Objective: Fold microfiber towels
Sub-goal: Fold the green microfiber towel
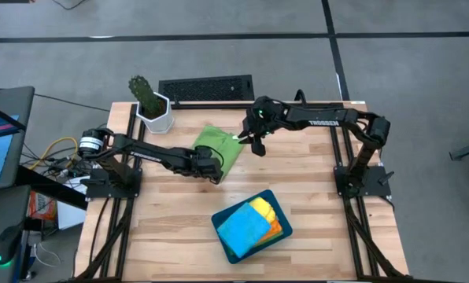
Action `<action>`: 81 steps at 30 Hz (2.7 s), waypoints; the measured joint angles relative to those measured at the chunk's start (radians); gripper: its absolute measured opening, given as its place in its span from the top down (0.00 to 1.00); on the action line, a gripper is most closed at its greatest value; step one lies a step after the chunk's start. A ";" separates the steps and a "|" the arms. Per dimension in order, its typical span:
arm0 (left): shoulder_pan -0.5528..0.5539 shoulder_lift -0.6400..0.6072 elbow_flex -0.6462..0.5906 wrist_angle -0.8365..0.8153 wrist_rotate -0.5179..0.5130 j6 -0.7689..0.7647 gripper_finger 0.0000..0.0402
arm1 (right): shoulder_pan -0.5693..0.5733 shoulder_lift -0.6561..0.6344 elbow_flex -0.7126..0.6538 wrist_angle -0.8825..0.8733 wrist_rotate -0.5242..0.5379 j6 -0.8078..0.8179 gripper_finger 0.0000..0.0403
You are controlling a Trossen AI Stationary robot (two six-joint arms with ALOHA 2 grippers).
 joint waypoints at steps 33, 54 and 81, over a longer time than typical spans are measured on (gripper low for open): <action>-0.027 0.001 -0.105 0.033 0.055 -0.106 1.00 | 0.110 0.229 -0.008 0.176 0.008 0.026 0.67; -0.008 -0.202 -0.038 -0.111 -0.071 -0.018 1.00 | 0.101 0.294 -0.003 0.188 0.032 0.072 0.67; -0.034 0.017 -0.038 0.041 0.027 0.020 0.99 | 0.075 0.244 0.000 0.326 0.032 0.143 0.67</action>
